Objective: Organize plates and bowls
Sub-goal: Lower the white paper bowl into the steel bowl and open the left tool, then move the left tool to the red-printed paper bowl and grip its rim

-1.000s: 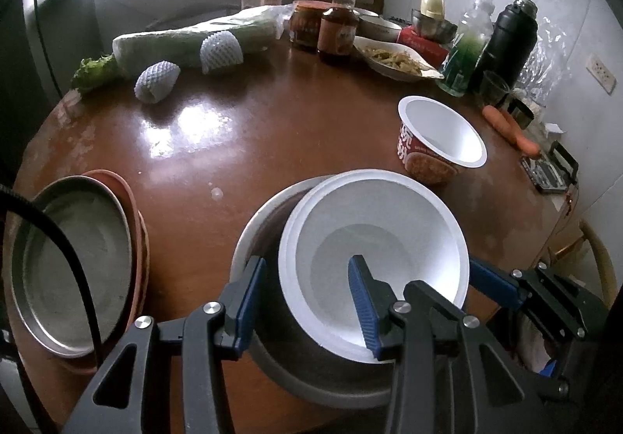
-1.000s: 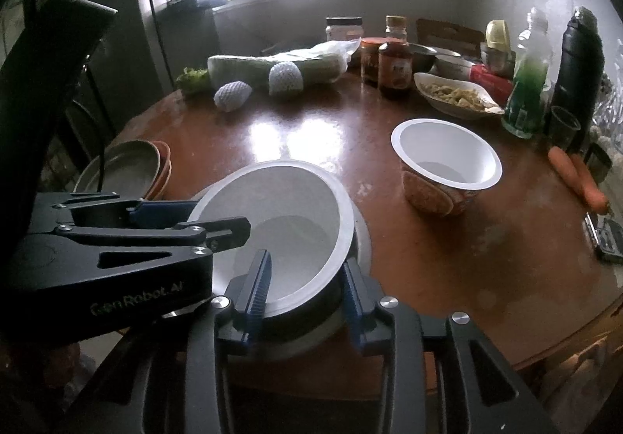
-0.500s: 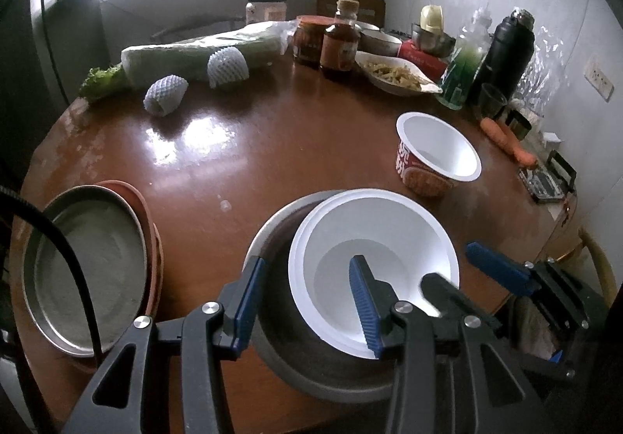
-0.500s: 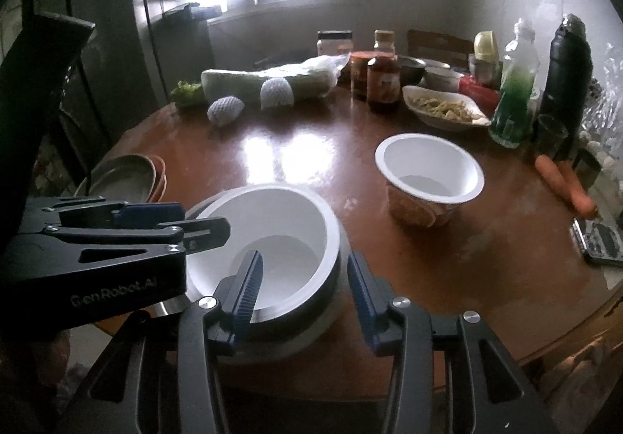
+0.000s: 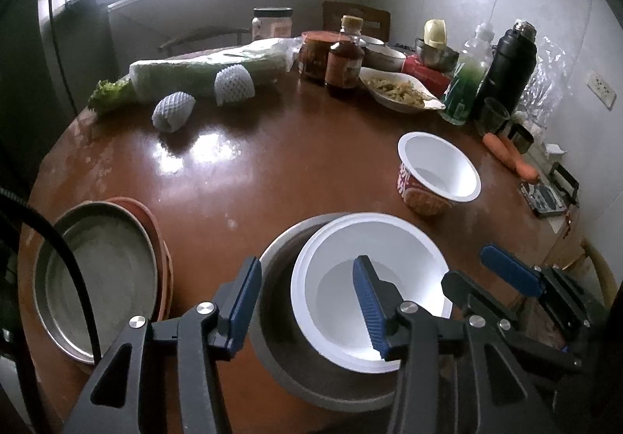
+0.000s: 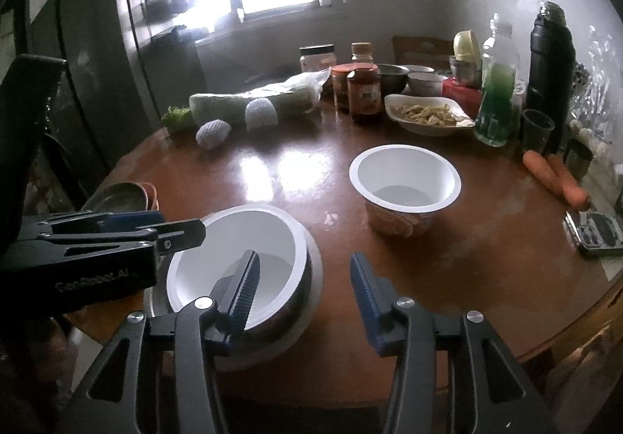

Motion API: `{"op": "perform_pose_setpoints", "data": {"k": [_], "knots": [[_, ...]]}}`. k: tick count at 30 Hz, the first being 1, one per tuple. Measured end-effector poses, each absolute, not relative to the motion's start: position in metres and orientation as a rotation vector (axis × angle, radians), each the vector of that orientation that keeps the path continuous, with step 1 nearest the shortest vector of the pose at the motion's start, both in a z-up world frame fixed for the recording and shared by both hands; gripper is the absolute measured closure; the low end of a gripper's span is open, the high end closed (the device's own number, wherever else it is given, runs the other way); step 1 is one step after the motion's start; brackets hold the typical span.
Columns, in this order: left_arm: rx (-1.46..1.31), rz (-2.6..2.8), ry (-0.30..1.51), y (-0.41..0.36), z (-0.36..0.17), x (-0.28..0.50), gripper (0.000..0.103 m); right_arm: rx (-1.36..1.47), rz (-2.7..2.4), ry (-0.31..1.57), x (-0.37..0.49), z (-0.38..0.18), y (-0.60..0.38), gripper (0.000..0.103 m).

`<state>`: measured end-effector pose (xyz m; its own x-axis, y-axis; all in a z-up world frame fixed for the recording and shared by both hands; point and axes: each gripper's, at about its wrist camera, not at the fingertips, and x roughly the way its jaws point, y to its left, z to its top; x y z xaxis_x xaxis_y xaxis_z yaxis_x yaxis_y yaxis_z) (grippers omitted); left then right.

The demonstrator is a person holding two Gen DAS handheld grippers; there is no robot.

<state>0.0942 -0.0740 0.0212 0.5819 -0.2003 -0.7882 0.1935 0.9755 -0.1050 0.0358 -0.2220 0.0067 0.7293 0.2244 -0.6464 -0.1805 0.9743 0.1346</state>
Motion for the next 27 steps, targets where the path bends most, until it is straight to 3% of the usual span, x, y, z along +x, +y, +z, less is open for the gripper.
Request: {"op": "perform_pose_setpoints", "data": {"k": [27], "knots": [[0.025,-0.378,0.911,-0.141,0.030,0.154,0.052,0.171,0.072,0.698,0.080,0.005,-0.290,0.049]]}}
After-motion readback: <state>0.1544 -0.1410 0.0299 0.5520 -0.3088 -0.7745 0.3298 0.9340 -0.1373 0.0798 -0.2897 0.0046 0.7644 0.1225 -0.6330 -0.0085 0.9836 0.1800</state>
